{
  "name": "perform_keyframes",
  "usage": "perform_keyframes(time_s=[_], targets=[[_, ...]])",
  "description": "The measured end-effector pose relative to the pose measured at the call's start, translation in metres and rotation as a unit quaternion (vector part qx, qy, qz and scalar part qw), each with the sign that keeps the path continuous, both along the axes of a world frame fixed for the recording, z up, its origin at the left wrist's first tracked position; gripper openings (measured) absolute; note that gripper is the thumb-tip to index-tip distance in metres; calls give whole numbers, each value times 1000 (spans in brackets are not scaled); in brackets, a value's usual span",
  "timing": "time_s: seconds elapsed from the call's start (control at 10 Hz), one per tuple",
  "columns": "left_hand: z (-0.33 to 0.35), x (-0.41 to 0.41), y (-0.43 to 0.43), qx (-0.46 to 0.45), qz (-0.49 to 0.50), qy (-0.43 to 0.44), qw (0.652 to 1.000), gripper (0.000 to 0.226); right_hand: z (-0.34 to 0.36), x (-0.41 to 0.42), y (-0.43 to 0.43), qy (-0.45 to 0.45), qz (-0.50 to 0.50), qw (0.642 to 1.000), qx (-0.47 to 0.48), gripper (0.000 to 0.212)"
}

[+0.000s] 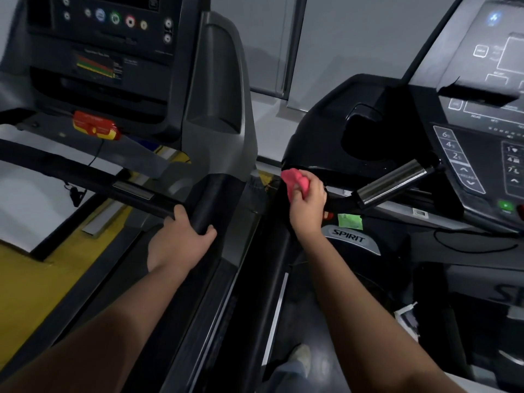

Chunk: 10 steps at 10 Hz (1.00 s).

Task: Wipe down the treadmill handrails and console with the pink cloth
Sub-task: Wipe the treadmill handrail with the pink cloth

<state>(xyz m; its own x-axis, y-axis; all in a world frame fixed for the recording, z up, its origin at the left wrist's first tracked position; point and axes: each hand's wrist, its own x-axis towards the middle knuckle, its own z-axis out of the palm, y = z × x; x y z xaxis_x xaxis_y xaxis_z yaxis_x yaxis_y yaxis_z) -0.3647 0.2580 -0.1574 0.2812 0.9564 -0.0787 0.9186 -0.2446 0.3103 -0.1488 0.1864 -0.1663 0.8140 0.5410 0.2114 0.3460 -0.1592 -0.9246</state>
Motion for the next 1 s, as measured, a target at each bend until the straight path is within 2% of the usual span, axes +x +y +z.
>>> perform_keyframes(time_s=[0.1,0.2,0.3,0.4,0.5,0.6,0.7,0.8,0.9,1.0], targets=[[0,0,0,1,1,5,1000,55,-5,-7,-4,86,-3,995,54,36],[0,1,1,1,2,7,1000,57,-19,-27,-27,191,-21,980,57,42],[0,2,1,-2,3,4,1000,58,-29,-36,-42,391,4,918,60,44],[0,1,0,-5,3,2,1000,59,-20,-15,-26,547,8,833,76,38],[1,2,0,-8,10,6,1000,63,-12,7,-8,580,-2,813,53,40],[1,2,0,-9,12,4,1000,64,-24,16,10,578,28,814,43,39],[0,2,1,-6,13,-2,1000,61,-26,10,24,564,88,818,64,41],[0,1,2,-8,15,-14,1000,59,-28,-1,15,561,147,813,55,32],[1,1,1,-10,17,-14,1000,58,-28,-20,-5,546,235,799,92,42],[2,2,0,-6,20,-14,1000,56,-42,-25,4,652,227,715,109,38]])
